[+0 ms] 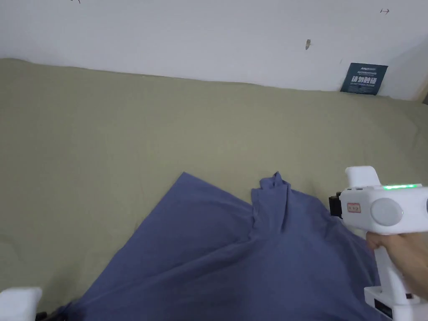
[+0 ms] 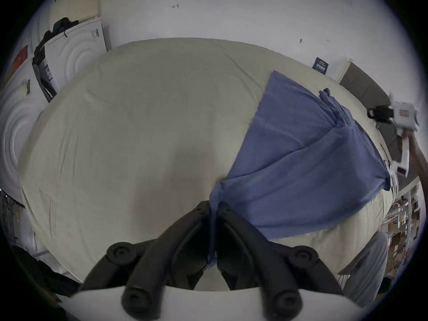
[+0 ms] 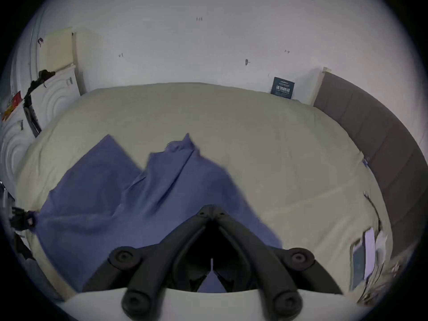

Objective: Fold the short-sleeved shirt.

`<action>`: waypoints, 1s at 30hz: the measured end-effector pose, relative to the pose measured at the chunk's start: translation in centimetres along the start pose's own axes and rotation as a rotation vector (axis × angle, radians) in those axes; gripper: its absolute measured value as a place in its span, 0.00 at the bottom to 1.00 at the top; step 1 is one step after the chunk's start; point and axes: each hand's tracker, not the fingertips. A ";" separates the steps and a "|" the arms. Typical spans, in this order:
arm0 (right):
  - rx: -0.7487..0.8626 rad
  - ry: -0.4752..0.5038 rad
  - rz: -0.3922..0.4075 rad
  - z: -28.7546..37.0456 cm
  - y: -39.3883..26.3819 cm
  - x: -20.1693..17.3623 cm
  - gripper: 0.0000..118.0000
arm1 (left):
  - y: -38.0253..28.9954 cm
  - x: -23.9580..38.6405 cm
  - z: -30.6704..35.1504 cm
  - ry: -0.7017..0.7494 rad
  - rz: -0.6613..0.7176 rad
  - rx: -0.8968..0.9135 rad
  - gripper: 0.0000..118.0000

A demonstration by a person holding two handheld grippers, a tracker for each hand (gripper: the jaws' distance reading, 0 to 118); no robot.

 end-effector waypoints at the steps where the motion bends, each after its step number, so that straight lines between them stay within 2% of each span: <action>1: -0.037 0.018 -0.012 -1.4 0.6 0.5 0.00 | 0.1 0.1 0.1 -0.001 -0.003 0.000 0.05; 4: -0.119 0.068 -0.031 -4.5 1.3 1.2 0.01 | 0.4 0.2 0.1 -0.004 0.006 -0.003 0.05; 5: -0.152 0.076 -0.047 -5.7 1.4 1.4 0.14 | 0.4 0.3 0.1 -0.005 0.011 -0.004 0.05; 6: -0.191 0.088 -0.057 -6.7 1.3 1.5 0.46 | 0.5 0.3 0.0 -0.007 0.012 -0.006 0.05; 7: -0.242 0.079 -0.045 -7.4 0.9 1.1 0.86 | 0.6 0.4 0.0 -0.008 0.012 -0.007 0.05; 8: -0.187 0.078 -0.039 -7.1 1.2 0.9 0.97 | 0.7 0.5 0.0 -0.009 0.013 -0.007 0.05; 9: -0.206 0.071 -0.015 -7.1 1.2 0.6 0.90 | 0.8 0.6 0.1 -0.010 0.013 -0.008 0.05; 11: -0.282 0.048 0.036 -7.9 -0.3 -0.2 0.88 | 1.1 0.6 0.1 -0.013 0.011 -0.014 0.05; 13: -0.239 0.055 0.000 -6.9 0.0 -0.2 0.87 | 1.3 0.8 0.0 -0.013 0.009 -0.020 0.05; 14: -0.232 0.083 -0.030 -6.1 0.1 -0.2 0.78 | 0.9 -0.3 -0.5 -0.015 0.009 -0.021 0.05; 15: -0.228 0.076 -0.028 -6.1 0.4 0.2 0.64 | 0.8 -0.5 -0.6 -0.014 0.005 -0.021 0.05; 16: -0.211 0.076 -0.021 -5.3 0.6 0.3 0.43 | 0.9 -0.6 -0.7 -0.013 0.005 -0.023 0.05; 17: -0.192 0.112 -0.003 -4.2 0.8 0.3 0.04 | 1.1 -0.6 -0.6 -0.013 0.006 -0.026 0.05; 19: -0.133 0.078 0.002 -1.6 1.2 -0.1 0.04 | 1.1 -0.9 -0.4 -0.018 0.015 -0.028 0.05; 22: -0.045 0.087 -0.005 3.6 1.6 -0.2 0.04 | 1.6 -1.2 1.1 -0.058 0.044 -0.018 0.05; 30: 0.222 0.063 -0.023 20.2 0.7 0.3 0.04 | 6.1 1.4 10.7 -0.103 0.013 0.224 0.05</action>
